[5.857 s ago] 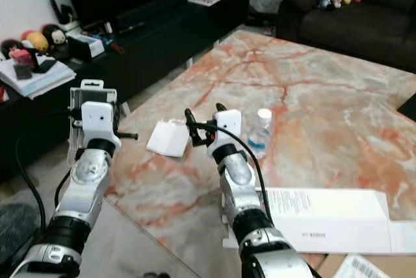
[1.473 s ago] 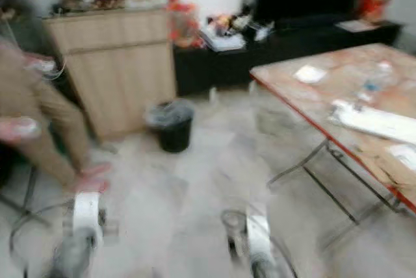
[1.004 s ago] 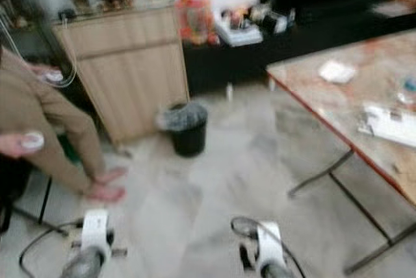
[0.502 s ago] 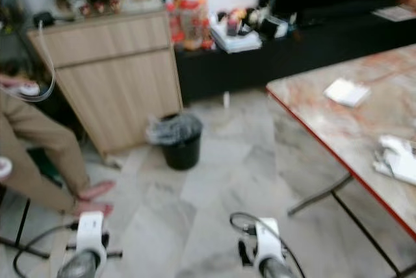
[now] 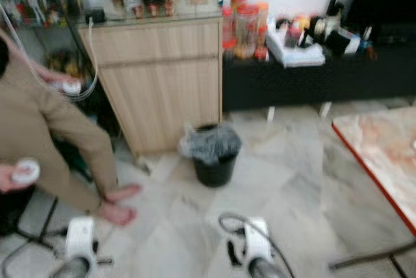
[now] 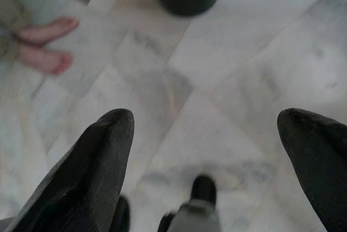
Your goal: Picking trash to rubbish bin
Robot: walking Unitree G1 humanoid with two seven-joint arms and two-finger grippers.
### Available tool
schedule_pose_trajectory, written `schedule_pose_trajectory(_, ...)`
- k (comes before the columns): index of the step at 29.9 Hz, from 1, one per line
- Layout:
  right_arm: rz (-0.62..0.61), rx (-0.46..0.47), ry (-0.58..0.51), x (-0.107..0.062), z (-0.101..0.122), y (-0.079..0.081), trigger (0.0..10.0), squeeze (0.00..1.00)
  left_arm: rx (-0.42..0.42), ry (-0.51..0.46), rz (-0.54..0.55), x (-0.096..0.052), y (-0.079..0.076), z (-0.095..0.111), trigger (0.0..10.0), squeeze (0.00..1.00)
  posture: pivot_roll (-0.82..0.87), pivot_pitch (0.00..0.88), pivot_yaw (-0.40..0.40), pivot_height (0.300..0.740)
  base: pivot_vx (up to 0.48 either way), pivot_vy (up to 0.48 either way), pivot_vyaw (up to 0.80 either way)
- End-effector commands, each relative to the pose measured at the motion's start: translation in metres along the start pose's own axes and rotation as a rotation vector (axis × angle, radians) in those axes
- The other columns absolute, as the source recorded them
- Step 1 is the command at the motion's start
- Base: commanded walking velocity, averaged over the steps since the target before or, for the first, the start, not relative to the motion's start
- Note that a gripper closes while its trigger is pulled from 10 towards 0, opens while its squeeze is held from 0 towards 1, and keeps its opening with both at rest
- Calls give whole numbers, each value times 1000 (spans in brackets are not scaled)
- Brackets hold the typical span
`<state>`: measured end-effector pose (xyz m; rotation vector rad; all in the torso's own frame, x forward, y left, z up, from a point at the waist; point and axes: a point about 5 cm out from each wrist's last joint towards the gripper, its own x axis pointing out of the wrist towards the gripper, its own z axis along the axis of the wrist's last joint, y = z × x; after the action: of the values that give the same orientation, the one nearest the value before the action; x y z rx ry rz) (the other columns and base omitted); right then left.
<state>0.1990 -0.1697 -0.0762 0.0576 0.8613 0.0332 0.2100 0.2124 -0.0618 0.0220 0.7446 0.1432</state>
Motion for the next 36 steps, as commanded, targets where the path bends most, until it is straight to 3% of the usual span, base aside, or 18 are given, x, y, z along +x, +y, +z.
schedule_pose_trajectory(1, 25, 13, -4, 2, 1, 11, 10000, 0, 21, -3, 28, 0, 11, 3, 10000, 0, 49, 0, 48, 740, 472, 0, 0)
schedule_pose_trajectory(13, 20, 6, 10, 1, -3, 9, 10000, 0, 23, 0, 29, -1, 13, 1, 10000, 0, 50, 0, 49, 740, 471, 0, 0)
schedule_pose_trajectory(21, 22, 17, 10, 0, -3, 9, 10000, 0, 25, 1, 25, -1, 12, 0, 10000, 0, 50, 0, 47, 740, 470, 0, -766)
schedule_pose_trajectory(32, 19, 18, -3, 1, 0, 8, 10000, 0, 23, -14, 21, 1, 11, 6, 10000, 0, 56, 0, 41, 740, 470, 0, 0)
schedule_pose_trajectory(36, 19, 28, -8, 1, 2, 8, 10000, 0, 19, -21, 24, 1, 11, 8, 10000, 0, 59, 0, 41, 740, 471, 0, -753)
